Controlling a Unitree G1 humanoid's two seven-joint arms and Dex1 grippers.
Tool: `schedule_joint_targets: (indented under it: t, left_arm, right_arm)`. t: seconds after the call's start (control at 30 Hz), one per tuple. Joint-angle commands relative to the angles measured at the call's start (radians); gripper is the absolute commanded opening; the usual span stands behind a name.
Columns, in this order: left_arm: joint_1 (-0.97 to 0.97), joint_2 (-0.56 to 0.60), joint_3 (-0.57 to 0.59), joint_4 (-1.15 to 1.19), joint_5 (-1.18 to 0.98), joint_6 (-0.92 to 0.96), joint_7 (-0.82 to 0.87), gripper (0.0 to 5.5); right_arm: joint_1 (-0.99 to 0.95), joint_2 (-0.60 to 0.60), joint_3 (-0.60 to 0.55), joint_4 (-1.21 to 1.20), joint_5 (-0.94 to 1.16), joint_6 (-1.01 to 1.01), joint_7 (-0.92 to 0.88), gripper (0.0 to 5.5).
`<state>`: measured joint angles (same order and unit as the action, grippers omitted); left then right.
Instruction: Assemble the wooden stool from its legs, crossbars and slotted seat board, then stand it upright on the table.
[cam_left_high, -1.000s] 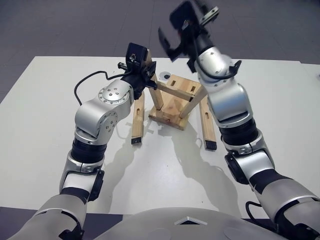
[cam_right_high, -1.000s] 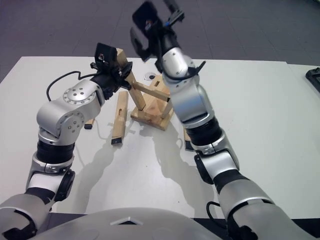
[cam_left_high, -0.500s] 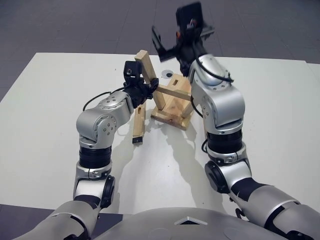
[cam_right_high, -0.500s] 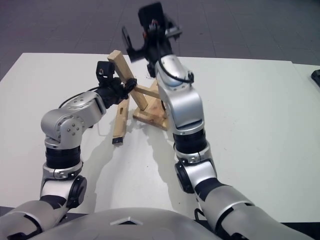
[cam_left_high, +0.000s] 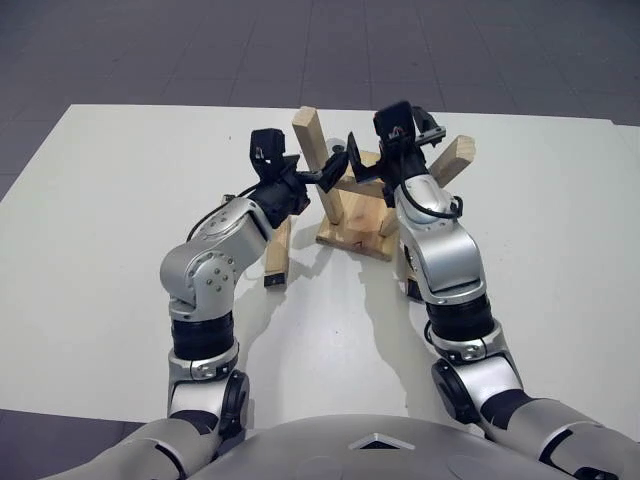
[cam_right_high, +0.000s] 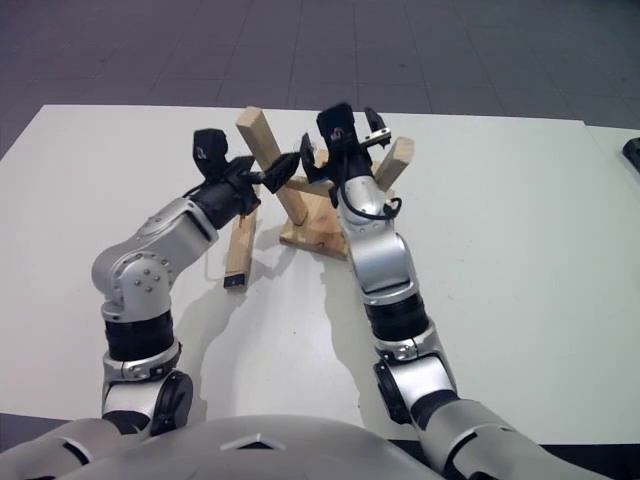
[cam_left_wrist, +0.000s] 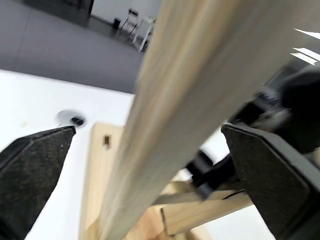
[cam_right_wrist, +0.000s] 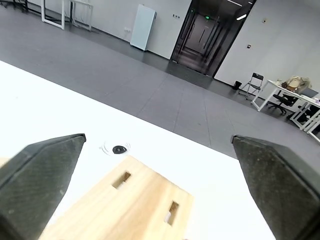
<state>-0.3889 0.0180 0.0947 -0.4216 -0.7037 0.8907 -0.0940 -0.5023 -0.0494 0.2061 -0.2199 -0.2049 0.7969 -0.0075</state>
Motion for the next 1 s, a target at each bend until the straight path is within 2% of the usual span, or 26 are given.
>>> schedule_joint_targets:
  t: [0.03, 0.27, 0.43, 0.53, 0.6, 0.67, 0.73, 0.83, 1.0]
  left_arm:
    - [0.02, -0.013, 0.013, -0.076, -0.111, -0.034, -0.083, 5.37]
    - [-0.025, 0.0, 0.117, -0.059, -0.23, -0.102, -0.063, 5.37]
    - [-0.138, 0.014, 0.185, 0.036, -0.103, -0.198, 0.135, 5.37]
    - [-0.351, 0.104, 0.153, 0.135, 0.083, -0.214, 0.258, 5.37]
    - [-0.617, 0.168, 0.131, 0.325, 0.195, -0.164, 0.349, 5.37]
    - [-0.856, 0.217, 0.08, 0.515, 0.288, -0.127, 0.37, 5.37]
    - [-1.038, 0.202, 0.074, 0.653, 0.286, -0.11, 0.345, 5.37]
    - [-1.194, 0.162, 0.106, 0.756, 0.254, -0.092, 0.339, 5.37]
    - [-1.262, 0.124, 0.11, 0.829, 0.244, -0.072, 0.316, 5.37]
  right_arm:
    - [0.042, -0.087, -0.01, -0.018, -0.011, 0.0, 0.06, 5.4]
    - [0.054, -0.187, -0.028, -0.022, 0.048, -0.146, 0.202, 5.4]
    - [-0.051, -0.145, -0.147, -0.053, 0.121, -0.279, 0.169, 5.4]
    - [-0.121, -0.12, -0.209, -0.025, 0.157, -0.289, 0.137, 5.4]
    - [-0.151, -0.115, -0.249, -0.023, 0.179, -0.287, 0.122, 5.4]
    - [-0.162, -0.115, -0.28, -0.025, 0.192, -0.279, 0.106, 5.4]
    - [-0.158, -0.112, -0.307, -0.033, 0.206, -0.266, 0.092, 5.4]
    - [-0.152, -0.103, -0.326, -0.044, 0.221, -0.251, 0.074, 5.4]
    - [-0.154, -0.097, -0.336, -0.049, 0.242, -0.232, 0.058, 5.4]
